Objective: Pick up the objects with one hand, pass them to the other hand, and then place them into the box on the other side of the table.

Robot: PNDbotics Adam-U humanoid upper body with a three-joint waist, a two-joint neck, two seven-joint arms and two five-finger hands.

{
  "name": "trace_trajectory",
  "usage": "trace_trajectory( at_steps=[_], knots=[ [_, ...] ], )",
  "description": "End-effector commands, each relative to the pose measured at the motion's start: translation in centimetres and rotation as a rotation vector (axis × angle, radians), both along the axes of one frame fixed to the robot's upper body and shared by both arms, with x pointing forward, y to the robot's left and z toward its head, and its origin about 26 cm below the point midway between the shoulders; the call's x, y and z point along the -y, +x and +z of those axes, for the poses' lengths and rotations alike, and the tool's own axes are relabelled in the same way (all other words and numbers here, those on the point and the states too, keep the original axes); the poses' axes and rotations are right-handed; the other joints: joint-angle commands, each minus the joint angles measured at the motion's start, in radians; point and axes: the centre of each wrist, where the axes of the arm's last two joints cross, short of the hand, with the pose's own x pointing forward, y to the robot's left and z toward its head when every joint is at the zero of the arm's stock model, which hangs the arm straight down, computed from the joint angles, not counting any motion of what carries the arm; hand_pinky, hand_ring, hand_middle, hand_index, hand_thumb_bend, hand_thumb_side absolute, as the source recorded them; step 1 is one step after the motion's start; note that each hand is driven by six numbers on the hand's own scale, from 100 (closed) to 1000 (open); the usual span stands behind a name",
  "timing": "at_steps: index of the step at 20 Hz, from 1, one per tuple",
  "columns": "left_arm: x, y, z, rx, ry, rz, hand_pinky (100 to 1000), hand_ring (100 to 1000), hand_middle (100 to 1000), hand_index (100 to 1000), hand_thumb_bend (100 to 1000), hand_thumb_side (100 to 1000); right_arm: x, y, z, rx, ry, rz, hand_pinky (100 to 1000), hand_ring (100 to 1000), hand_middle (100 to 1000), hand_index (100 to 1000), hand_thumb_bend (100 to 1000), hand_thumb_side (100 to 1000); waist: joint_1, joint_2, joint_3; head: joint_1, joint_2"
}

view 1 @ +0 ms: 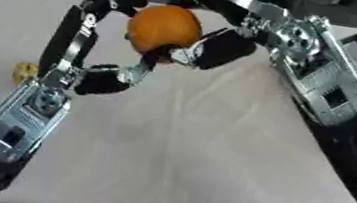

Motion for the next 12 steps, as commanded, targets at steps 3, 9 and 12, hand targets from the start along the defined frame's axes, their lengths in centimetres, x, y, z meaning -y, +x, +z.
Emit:
trace_trajectory(
  at_steps=[3,9,12],
  knots=[
    [-0.6,0.2,0.4,0.001,-0.008,0.055,818,683,715,838,595,409,1.2,-0.3,1.2,0.028,0.046,-0.026,938,750,566,564,295,100,0.004,-0.014,-0.002,-0.003,-0.008],
    [-2.3,0.4,-0.1,-0.025,-0.017,0.123,813,672,702,819,572,428,3.3,-0.3,2.0,0.043,0.105,-0.085,940,751,569,574,278,100,0.006,-0.016,-0.007,-0.014,-0.01],
    [-3.6,0.6,-0.1,-0.032,-0.018,0.168,809,667,693,808,553,427,5.3,-0.1,2.3,0.049,0.155,-0.151,942,751,572,582,271,100,0.008,-0.018,-0.008,-0.026,-0.011]
  ],
)
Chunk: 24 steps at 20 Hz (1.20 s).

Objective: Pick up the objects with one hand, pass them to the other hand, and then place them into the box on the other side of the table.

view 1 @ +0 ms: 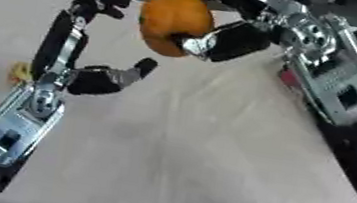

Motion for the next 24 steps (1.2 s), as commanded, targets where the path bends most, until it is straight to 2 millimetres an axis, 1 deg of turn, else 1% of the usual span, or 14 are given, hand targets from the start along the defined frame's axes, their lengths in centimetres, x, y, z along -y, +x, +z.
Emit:
trace_trajectory(
  at_steps=[1,9,15,18,22,24],
  knots=[
    [-1.9,0.3,0.9,0.016,0.003,0.058,807,663,689,803,545,431,2.6,-0.1,1.5,0.045,0.054,-0.081,942,751,573,584,270,100,0.005,-0.018,-0.001,-0.012,-0.011],
    [-5.9,0.3,1.2,0.005,-0.043,0.204,803,655,682,792,516,431,9.3,1.3,0.1,0.03,0.133,-0.351,945,752,578,597,275,100,0.011,-0.018,-0.004,-0.037,-0.013],
    [-7.8,0.2,1.6,0.024,-0.078,0.284,802,655,682,790,511,425,13.4,1.9,-1.0,0.029,0.163,-0.516,947,752,578,598,278,100,0.015,-0.017,-0.007,-0.081,-0.028],
    [-8.5,0.1,1.9,0.039,-0.089,0.315,801,655,682,788,506,421,15.2,2.1,-1.6,0.026,0.171,-0.592,947,752,578,598,281,100,0.018,-0.016,-0.008,-0.108,-0.044],
    [-8.9,0.0,2.2,0.058,-0.107,0.34,802,655,682,788,501,420,17.3,2.6,-2.5,0.026,0.166,-0.69,947,752,577,598,289,100,0.021,-0.014,-0.007,-0.147,-0.079],
    [-9.0,-0.1,2.4,0.064,-0.116,0.348,801,655,681,787,500,419,18.3,2.9,-3.0,0.016,0.167,-0.734,948,752,577,598,292,100,0.023,-0.012,-0.007,-0.157,-0.093]
  ],
)
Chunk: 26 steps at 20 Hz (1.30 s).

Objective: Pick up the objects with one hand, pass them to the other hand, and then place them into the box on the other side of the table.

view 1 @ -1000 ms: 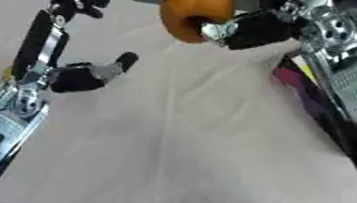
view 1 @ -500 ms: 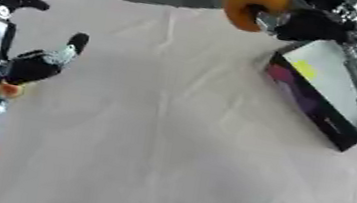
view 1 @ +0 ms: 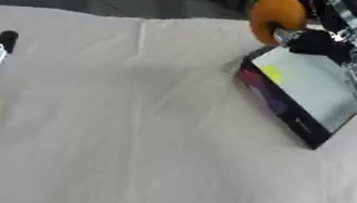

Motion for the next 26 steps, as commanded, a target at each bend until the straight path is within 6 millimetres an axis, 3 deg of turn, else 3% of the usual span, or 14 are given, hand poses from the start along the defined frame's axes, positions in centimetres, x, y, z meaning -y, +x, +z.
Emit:
trace_trajectory(
  at_steps=[1,10,15,21,26],
  knots=[
    [-1.0,-0.2,1.5,0.048,0.004,0.024,801,655,681,787,499,419,2.3,0.1,1.0,0.03,-0.02,-0.087,948,752,577,598,294,100,0.001,-0.012,0.0,-0.018,-0.032],
    [-1.4,-0.3,1.8,0.068,-0.016,0.049,801,653,679,785,481,420,6.3,1.3,-2.1,-0.027,-0.036,-0.273,941,750,578,600,286,100,0.003,-0.006,0.006,-0.027,-0.034],
    [-1.6,-0.3,1.9,0.074,-0.026,0.057,801,653,679,785,494,418,8.1,1.6,-3.7,-0.056,-0.055,-0.355,935,761,609,634,361,100,0.003,-0.004,0.008,-0.019,-0.024],
    [-1.6,-0.3,1.8,0.074,-0.03,0.059,801,653,679,784,493,415,9.2,1.9,-4.9,-0.084,-0.089,-0.39,932,844,810,826,586,110,0.004,-0.004,0.009,-0.012,-0.015],
    [-1.7,-0.3,1.7,0.072,-0.033,0.063,801,653,678,784,491,416,9.8,2.0,-5.2,-0.084,-0.118,-0.467,945,901,895,897,582,166,0.005,-0.003,0.009,-0.009,-0.014]
  ],
)
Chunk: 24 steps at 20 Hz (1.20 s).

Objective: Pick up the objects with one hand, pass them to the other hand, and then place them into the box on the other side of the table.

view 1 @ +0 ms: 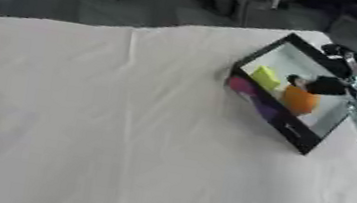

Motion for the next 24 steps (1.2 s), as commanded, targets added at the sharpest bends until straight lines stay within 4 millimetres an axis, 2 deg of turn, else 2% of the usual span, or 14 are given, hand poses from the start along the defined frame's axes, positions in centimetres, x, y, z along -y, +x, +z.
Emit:
trace_trajectory(
  at_steps=[1,8,9,10,11,12,14,15,16,17,21,24],
  knots=[
    [-0.7,-0.1,1.2,0.035,0.012,0.014,802,652,678,784,490,416,1.3,-0.2,1.7,0.04,-0.049,-0.073,945,903,897,900,582,168,0.0,-0.012,0.002,0.005,-0.001],
    [-0.7,-0.1,1.1,0.034,0.011,0.016,802,652,678,783,488,415,1.0,-0.4,2.0,0.083,-0.011,-0.11,947,898,891,893,573,161,-0.001,-0.013,0.002,0.009,0.004],
    [-0.7,-0.1,1.1,0.034,0.011,0.016,800,651,675,781,483,410,0.9,-0.4,2.1,0.088,-0.007,-0.108,957,893,882,884,429,221,-0.001,-0.013,0.002,0.009,0.004],
    [-0.8,-0.1,1.1,0.035,0.01,0.021,800,651,675,781,485,408,0.2,-0.4,3.0,0.133,0.027,-0.068,960,893,880,884,367,248,0.0,-0.014,0.002,0.016,0.007],
    [-0.9,-0.1,1.1,0.036,0.011,0.028,800,652,674,780,484,408,-0.4,-0.6,3.8,0.177,0.068,-0.023,962,894,881,885,333,266,0.001,-0.014,0.002,0.024,0.01],
    [-1.0,-0.1,1.2,0.035,0.012,0.033,805,653,675,781,483,409,-0.9,-0.9,4.5,0.208,0.1,0.013,965,896,883,891,263,313,0.001,-0.014,0.002,0.031,0.012],
    [-1.4,-0.1,1.4,0.027,0.017,0.051,814,653,674,781,476,413,-2.1,-1.3,5.9,0.269,0.157,0.094,968,896,883,897,236,332,0.003,-0.016,0.004,0.058,0.02],
    [-1.8,0.0,1.6,0.015,0.018,0.065,816,653,674,782,472,417,-2.7,-1.5,6.5,0.298,0.181,0.134,968,896,883,897,247,320,0.005,-0.017,0.005,0.075,0.026],
    [-2.1,0.0,1.7,0.002,0.018,0.075,821,653,675,783,467,424,-3.0,-1.7,7.0,0.317,0.2,0.162,968,894,878,893,329,253,0.006,-0.018,0.006,0.088,0.03],
    [-2.7,0.1,1.9,-0.029,0.021,0.093,826,654,675,782,466,430,-3.5,-1.9,7.5,0.339,0.211,0.193,966,890,873,889,374,214,0.008,-0.02,0.009,0.105,0.036],
    [-4.7,0.3,2.8,-0.154,0.039,0.132,835,659,678,785,470,434,-4.7,-2.4,8.8,0.374,0.221,0.25,964,880,862,879,372,200,0.017,-0.026,0.019,0.152,0.055],
    [-5.9,0.1,3.9,-0.235,0.097,0.126,836,668,686,795,487,459,-5.0,-2.5,9.1,0.369,0.214,0.247,963,877,859,876,372,201,0.021,-0.029,0.026,0.163,0.059]
  ],
)
